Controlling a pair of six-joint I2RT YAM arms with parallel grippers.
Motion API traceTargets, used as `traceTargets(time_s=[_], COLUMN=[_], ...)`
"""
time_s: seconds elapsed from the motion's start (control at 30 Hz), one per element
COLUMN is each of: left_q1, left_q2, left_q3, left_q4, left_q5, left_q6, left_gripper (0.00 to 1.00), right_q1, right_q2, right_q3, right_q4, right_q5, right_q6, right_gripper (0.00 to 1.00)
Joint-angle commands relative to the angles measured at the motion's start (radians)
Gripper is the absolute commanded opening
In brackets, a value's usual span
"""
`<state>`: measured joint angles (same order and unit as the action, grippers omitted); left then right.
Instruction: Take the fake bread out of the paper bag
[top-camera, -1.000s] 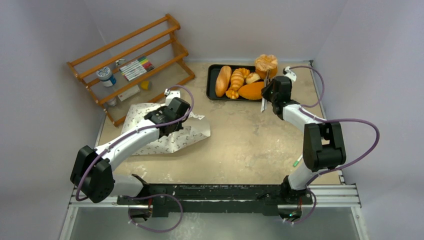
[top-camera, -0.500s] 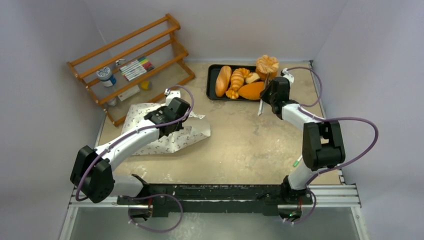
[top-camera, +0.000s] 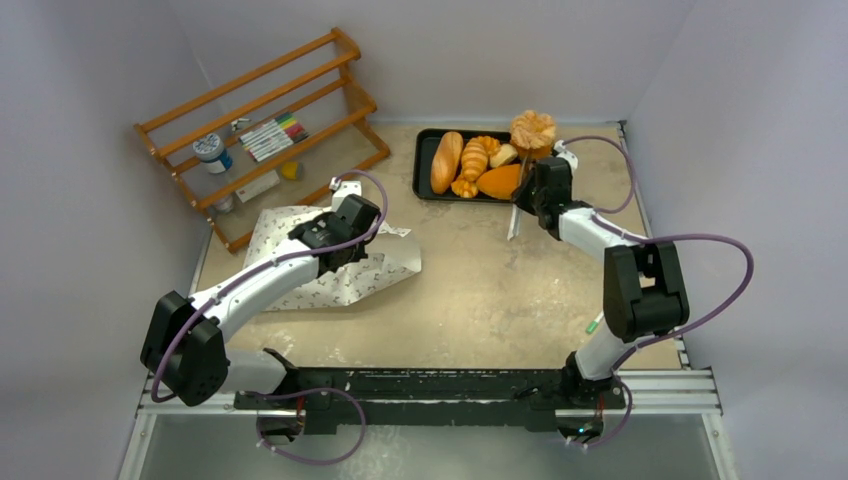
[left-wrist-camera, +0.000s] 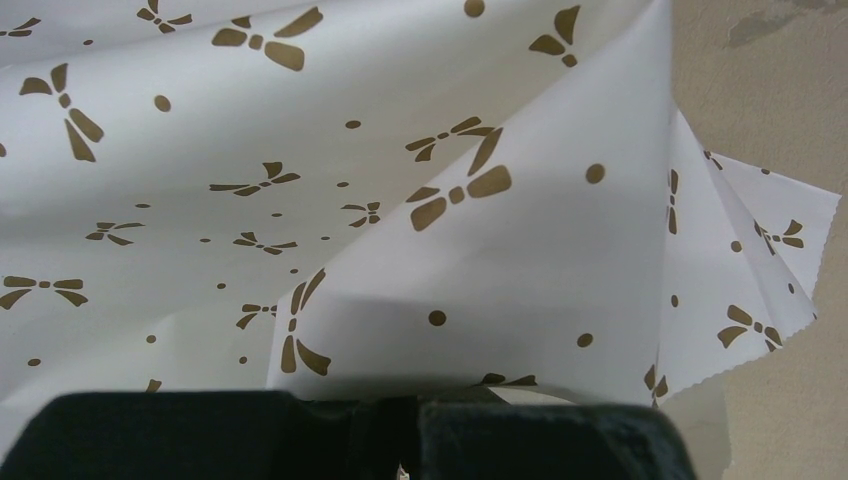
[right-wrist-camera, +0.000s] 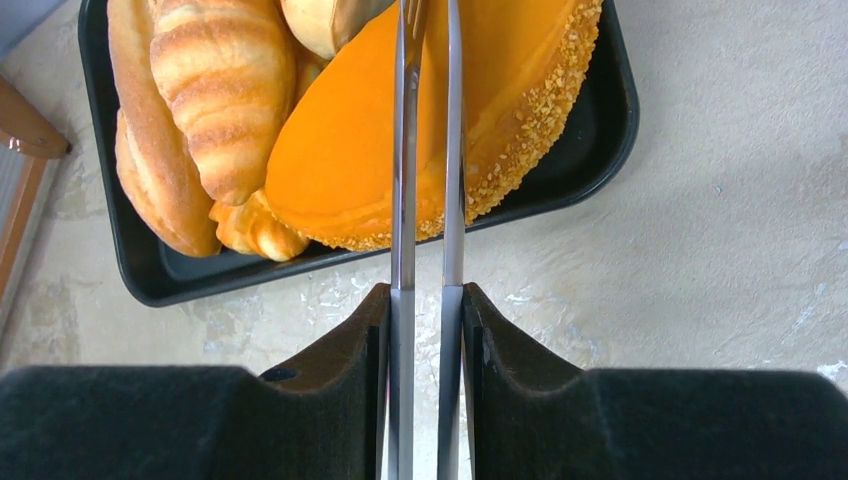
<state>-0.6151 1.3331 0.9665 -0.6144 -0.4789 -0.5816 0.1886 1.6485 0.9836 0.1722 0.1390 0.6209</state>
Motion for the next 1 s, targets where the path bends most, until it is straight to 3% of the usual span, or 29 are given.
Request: traceTargets(time_s=[0.0, 0.6, 0.97], left_q1=[0.012, 0.012, 0.002], left_q2=[-0.001, -0.031, -0.109], left_q3=[0.004, 0.005, 0.077], left_q4=[0.036, 0.004, -0.075], left_q5=[-0.013, -0.01, 0.259], left_q6=[0.021, 0.034, 0.208], left_gripper=[0.0, 0.0, 0.0], right_q1=[0.014, 0.15, 0.343], right_q2=[-0.027, -0.183, -0.42], right_q3=[0.051, 0.03, 0.008], right_q4=[0.005, -0.021, -0.235], right_q5=[0.01, 0.077, -0.036], right_q6=[-0.01, -0.03, -0.204], right_gripper=[0.3, 0.27, 0.22])
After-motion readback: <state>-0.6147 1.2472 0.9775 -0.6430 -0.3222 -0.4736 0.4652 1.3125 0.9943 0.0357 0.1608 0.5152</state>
